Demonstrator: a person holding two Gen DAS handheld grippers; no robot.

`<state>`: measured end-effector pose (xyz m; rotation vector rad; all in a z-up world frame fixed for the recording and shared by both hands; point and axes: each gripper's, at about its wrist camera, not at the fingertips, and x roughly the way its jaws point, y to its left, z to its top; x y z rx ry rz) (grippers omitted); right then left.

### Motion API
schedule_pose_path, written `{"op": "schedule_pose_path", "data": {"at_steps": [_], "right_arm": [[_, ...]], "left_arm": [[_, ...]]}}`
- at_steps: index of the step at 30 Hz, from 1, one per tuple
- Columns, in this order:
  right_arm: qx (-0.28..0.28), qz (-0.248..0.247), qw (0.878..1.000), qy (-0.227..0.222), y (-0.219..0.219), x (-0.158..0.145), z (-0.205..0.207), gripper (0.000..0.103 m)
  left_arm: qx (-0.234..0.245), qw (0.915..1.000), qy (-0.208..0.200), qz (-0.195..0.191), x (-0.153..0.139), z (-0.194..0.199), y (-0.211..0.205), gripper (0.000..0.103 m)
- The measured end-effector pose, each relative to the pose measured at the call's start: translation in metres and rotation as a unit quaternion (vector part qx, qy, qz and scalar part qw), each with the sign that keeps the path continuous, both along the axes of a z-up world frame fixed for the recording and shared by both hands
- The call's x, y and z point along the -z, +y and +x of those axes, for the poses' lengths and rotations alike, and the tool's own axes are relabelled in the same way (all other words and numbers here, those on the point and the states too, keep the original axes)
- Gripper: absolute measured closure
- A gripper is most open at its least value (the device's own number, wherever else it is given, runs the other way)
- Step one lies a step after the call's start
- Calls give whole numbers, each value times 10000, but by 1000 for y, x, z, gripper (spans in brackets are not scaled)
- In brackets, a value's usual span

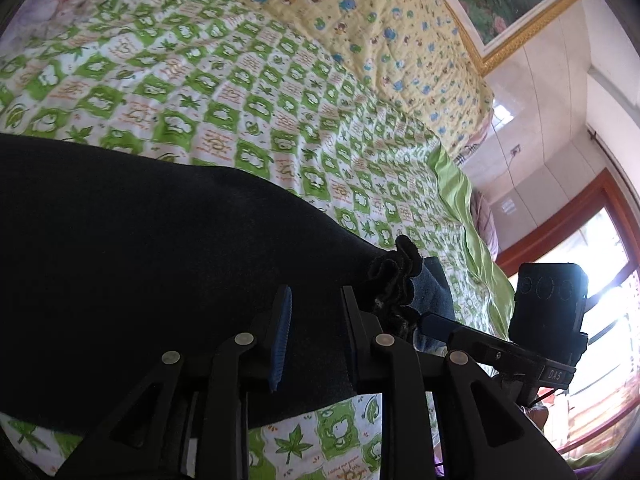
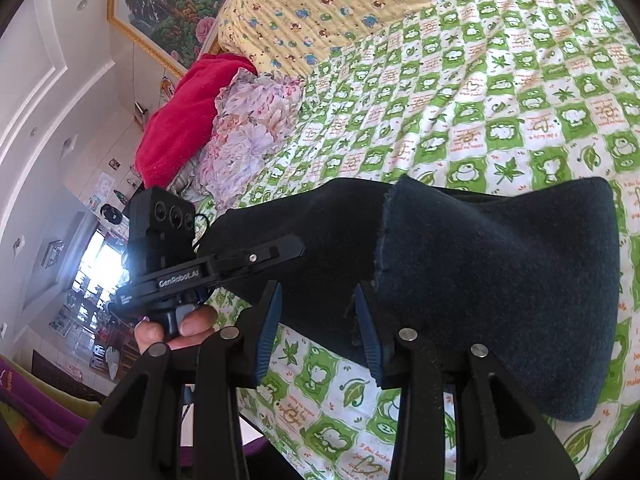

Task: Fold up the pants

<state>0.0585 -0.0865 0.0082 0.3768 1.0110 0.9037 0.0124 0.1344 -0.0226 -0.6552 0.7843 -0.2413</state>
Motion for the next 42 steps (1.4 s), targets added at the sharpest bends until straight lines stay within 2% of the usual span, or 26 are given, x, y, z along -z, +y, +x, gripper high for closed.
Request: {"op": "schedule_pose_path", "data": {"at_steps": [9,12,14,15,21,23,25,30,34,42], "right_arm": [[-374,23,9992,-121,34,-8,6,62],[-519,-8,9985,-151,48,-9,8,61],[-620,-29,9979,-168,58,-10,9,56],[-672,-43,9976,-177,64,-10,10,53],[-1055,-103,9941,-238,99,-12,12,52],[-1201,-141,9924,-249,112,-12,14,52],[-1328,-178,9906,-269,126,-12,16,51],[-1617,-224,9861,-313,160,-13,23,51],[-1793,-265,9829,-338,183,-13,27,50],[-2045,-351,9774,-398,218,-14,37,46]], "left_arm": [[-796,9968,-9,75,-4,-49,30,79],[-1053,9944,6,40,-3,-66,42,71],[-1280,9918,11,-6,-2,-76,49,69],[-1385,9904,24,-29,-2,-82,53,69],[-2012,9795,94,28,-2,-118,76,69],[-2205,9753,103,-4,-3,-131,85,67],[-2383,9711,120,-48,-3,-142,93,60],[-2780,9604,171,-58,0,-165,114,59],[-2988,9538,248,-195,7,-174,128,58],[-3326,9415,369,-405,19,-179,148,50]]}}
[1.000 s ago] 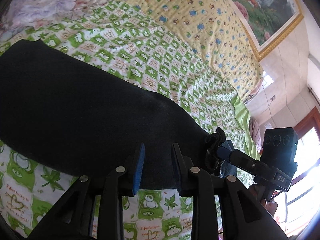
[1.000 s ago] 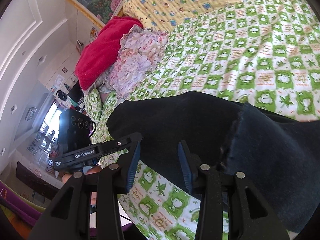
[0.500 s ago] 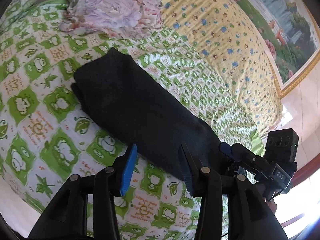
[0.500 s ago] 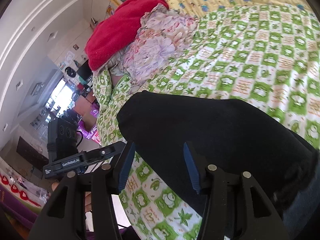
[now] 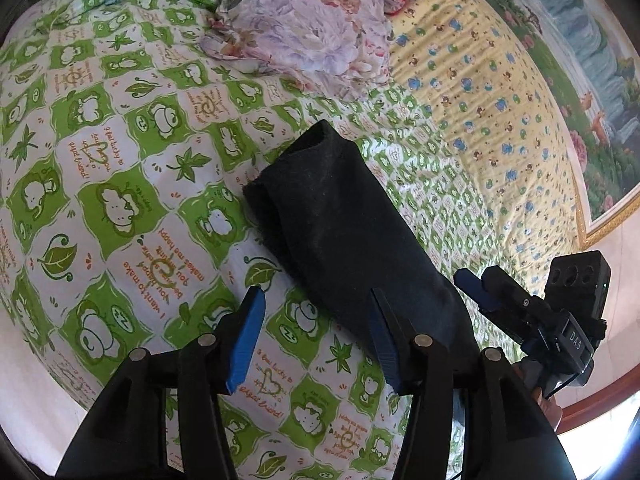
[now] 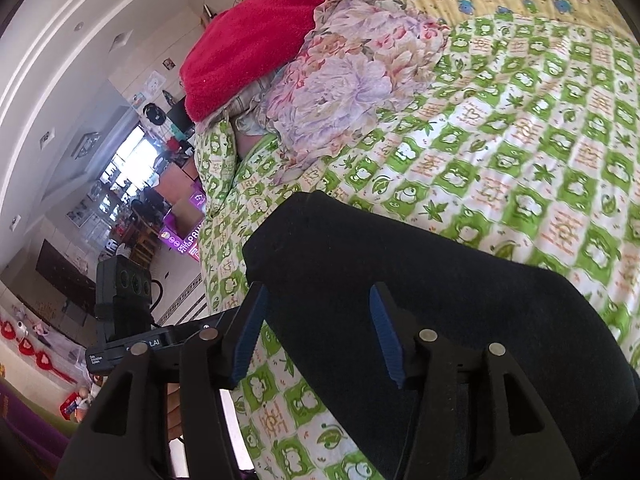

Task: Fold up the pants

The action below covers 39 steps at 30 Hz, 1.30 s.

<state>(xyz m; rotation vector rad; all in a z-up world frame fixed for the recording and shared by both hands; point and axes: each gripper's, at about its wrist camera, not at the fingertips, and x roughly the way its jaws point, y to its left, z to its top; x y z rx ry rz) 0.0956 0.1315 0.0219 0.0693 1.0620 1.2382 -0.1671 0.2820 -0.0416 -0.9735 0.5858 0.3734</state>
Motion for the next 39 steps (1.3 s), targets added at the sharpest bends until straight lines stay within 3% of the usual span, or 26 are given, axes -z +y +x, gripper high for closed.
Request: {"op": "schedule_pose_path", "data": {"at_steps": [10,14,17,23,25,26,29,31,34,39], "right_arm": [[-623,-422,9967,-294,68,9,34,45],[-1011,-784,9908,-451,105,19,47,45],[-1292,-857,9875,-276,126,28,53,45],[-1752,-1243,9761,-333,161,48,52,46],[-1843,-1202,9753,-207,167,52,56,67],[-1861,-1198,9751,-126,169,53,58,67],[-1874,-1161,9753,-140,168,51,57,72],[-1842,-1058,9772,-68,163,48,58,75],[-1745,-845,9810,26,155,41,59,77],[-1553,-485,9867,28,135,22,58,79]], "left_arm": [[-255,9993,74,-276,16,12,20,46],[-251,9989,20,-389,21,20,29,46],[-284,9984,-51,-490,24,24,35,46],[-250,9990,-31,-373,24,34,37,46],[-237,9992,-28,-318,24,36,38,46],[-239,9993,-24,-289,24,38,39,46],[-238,9996,4,-136,22,44,40,53],[-225,9997,56,-76,21,48,42,69],[-192,9996,-22,-192,20,51,44,75],[-97,9998,-137,58,-4,53,35,79]]}}
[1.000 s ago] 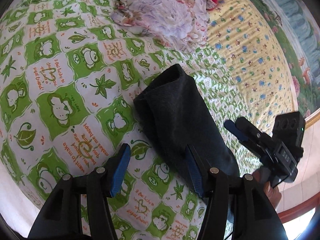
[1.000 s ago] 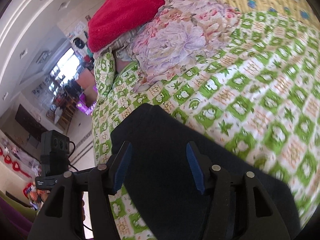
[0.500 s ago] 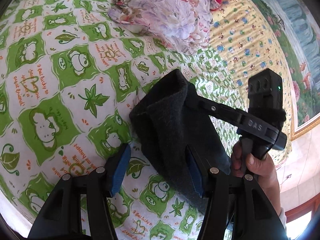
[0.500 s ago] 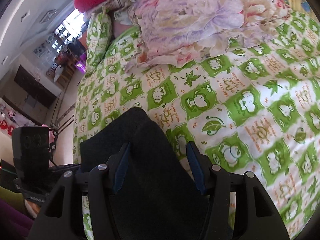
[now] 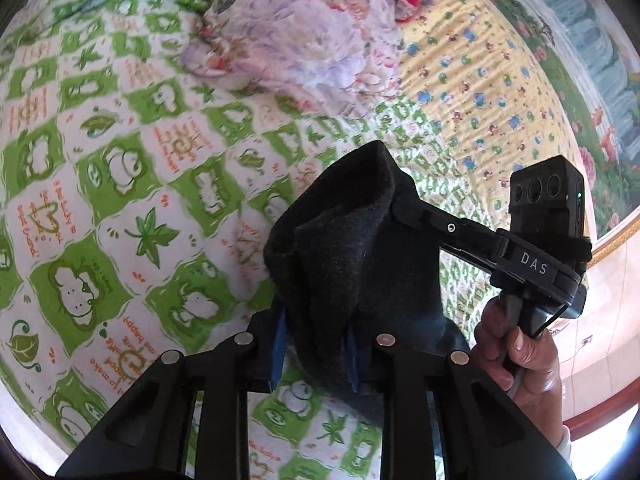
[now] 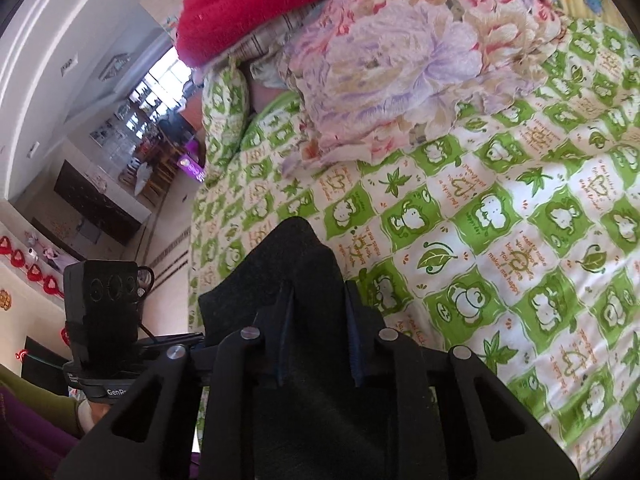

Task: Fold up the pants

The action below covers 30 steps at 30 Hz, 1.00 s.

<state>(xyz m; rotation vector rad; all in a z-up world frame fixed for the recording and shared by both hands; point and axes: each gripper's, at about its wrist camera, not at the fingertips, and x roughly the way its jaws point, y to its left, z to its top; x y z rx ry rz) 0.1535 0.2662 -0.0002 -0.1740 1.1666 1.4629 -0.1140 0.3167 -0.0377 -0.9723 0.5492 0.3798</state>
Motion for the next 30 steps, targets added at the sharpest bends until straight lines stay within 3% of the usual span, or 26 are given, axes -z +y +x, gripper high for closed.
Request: {"op": "schedule_pose_path", "data": {"at_steps": [9,16,23,30], "right_arm": [[610,806,9949,52,-67,-51,1,81],[1147,1398,9835,-20,-144,-87,6,83],[1645,1802,9698,7,-215,-97,8,83],[2177,2042,9542,189,-279,-84,11,83]], "left_arm": [[456,9967,-449,495,-63,17,-35,80],[1127,9863,-811,895,-110,44,-83,80],[1827,9715,-908,1206,-133,72,-141,80],[2380,9590,-841,1286,-132,94,-189,80]]}}
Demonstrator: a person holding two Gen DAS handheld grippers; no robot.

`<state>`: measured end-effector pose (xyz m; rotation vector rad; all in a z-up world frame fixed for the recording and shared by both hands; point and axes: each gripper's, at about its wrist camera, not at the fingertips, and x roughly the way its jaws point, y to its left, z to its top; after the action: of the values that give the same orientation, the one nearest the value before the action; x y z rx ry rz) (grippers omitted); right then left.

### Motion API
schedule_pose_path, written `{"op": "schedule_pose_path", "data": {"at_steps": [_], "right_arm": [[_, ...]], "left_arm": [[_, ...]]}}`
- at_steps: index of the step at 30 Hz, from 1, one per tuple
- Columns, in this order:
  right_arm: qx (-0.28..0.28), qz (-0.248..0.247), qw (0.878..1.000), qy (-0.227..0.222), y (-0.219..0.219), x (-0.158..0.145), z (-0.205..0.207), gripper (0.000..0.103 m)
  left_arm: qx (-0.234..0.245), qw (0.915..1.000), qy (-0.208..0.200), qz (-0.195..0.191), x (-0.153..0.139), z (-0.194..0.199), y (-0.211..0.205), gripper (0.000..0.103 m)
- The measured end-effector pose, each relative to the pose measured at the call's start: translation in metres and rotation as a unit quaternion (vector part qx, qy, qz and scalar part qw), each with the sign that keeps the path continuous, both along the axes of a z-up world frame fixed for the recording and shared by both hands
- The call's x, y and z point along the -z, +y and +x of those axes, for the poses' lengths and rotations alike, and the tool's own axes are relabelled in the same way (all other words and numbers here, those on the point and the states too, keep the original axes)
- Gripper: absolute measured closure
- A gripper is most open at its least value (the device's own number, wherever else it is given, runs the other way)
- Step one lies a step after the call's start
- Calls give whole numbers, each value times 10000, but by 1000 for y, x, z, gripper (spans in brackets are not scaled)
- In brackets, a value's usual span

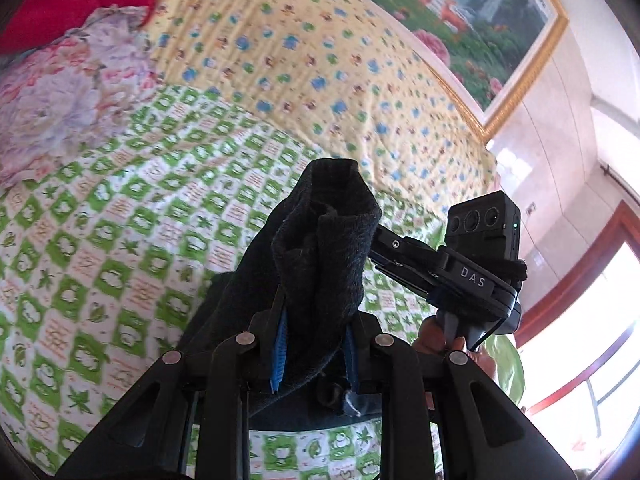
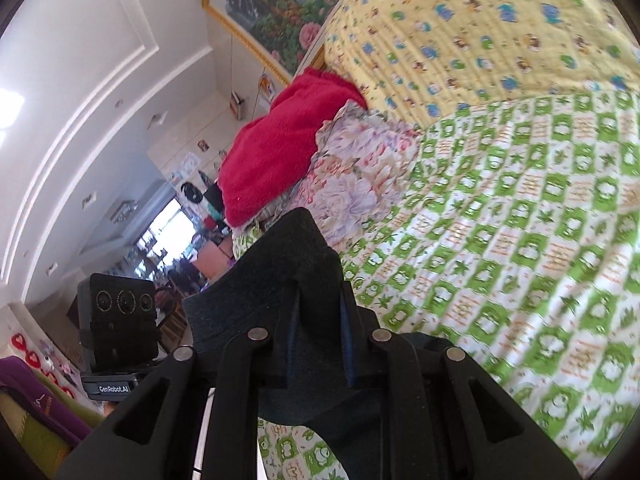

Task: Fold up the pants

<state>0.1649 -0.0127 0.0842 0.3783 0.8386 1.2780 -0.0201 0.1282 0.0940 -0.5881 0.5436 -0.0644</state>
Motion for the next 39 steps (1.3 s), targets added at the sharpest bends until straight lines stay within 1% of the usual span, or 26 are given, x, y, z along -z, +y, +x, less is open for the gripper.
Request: {"op": "schedule_pose_path", "data": {"at_steps": [7,16,22,30,32,34,37,39], "right_arm": [[517,133,9982,264,-59,21,-2,84],[1053,221,9930,495,-122,47,-8,84],[1309,226,9893,605,-150,62,-10,84],[1578,266,9841,771,-179,82,-12,84],[1671,291,9822,802,-186,85,-12,87],[1756,385,9799,866,-194,88,-12,101],[1906,378,9769,894,-204,89,-14,101],[1914,395,9761,951,-209,92,-15,101]], "left_arm": [[511,9985,181,127,8,22,-41,80],[1043,9928,483,324,21,47,-93,80],[1274,9887,641,458,31,55,-117,80],[1499,9825,797,764,41,65,-147,80],[1570,9804,847,835,45,65,-154,80],[1664,9776,952,872,51,68,-161,80],[1749,9745,1045,942,60,71,-169,80],[1802,9717,1104,1054,66,72,-176,80]]}}
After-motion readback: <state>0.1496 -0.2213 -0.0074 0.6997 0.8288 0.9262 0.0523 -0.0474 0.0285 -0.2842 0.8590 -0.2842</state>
